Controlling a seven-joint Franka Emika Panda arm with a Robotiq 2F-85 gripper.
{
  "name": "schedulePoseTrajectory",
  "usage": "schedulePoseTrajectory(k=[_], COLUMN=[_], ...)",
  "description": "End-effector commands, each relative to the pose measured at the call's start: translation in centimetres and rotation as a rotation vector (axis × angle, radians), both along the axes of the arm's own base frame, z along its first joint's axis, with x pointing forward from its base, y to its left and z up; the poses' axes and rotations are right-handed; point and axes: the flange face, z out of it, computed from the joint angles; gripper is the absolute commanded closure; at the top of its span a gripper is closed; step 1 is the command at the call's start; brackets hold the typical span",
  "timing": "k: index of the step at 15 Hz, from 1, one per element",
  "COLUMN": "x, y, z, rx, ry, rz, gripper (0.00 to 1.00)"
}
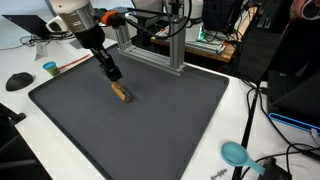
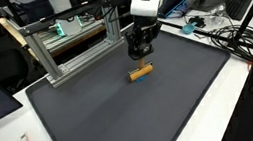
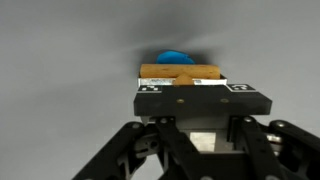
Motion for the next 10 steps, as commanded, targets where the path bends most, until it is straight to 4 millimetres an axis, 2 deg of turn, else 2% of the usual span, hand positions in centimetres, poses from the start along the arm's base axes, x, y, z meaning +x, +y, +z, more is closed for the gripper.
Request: schedulePoseTrajectory(k=[1,10], x=[-0.98,-0.96], y=[0.54,0.62], z=[-5.06,-5.37], rx=[0.025,0.028], ry=[0.122,0.152], rz=[0.021,0.042], gripper=[0.77,0.77])
